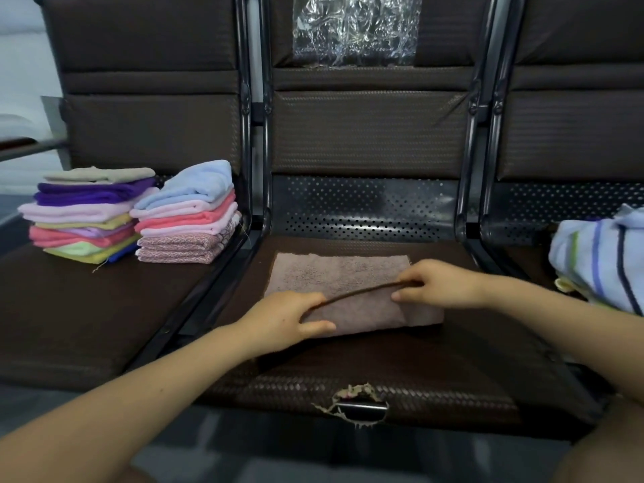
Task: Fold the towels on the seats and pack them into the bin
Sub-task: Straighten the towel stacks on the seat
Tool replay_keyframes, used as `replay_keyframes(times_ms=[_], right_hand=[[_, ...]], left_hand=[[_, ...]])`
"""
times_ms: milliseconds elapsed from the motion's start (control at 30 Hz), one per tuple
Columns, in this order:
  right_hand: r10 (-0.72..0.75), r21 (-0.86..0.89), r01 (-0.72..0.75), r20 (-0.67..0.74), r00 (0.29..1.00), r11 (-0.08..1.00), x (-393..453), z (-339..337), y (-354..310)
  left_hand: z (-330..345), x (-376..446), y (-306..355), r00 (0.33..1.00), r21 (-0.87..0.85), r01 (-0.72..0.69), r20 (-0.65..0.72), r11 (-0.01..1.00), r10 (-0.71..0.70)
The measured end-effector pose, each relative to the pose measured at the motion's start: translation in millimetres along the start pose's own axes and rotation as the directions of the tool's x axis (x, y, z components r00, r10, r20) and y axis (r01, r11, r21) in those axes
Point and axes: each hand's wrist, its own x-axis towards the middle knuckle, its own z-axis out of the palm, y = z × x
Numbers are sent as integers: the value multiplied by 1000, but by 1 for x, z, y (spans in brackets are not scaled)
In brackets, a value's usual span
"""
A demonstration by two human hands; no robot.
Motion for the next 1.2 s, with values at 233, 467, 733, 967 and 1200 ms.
replay_keyframes(times_ms=[233,467,733,967,1200], right_hand=[[97,494,-91,15,995,865,-22,-9,35],[83,688,-138,112,990,713,-35,-12,41],[301,438,-262,-21,953,860,-2,2,46],[352,220,-335,-41,935,916,36,22,59],[388,273,-349,-100,916,896,40,28,72]], left_hand=[[-23,-14,-37,976,-380,196,-18,904,-219],[-29,-15,-23,938,-726,244,8,643,-347],[-23,20,-37,887,-278,459,98,844,-451],[-7,30,-47,918,-36,376,153,926,-366],[-12,27,-56,910,2,379,177,925,-374]])
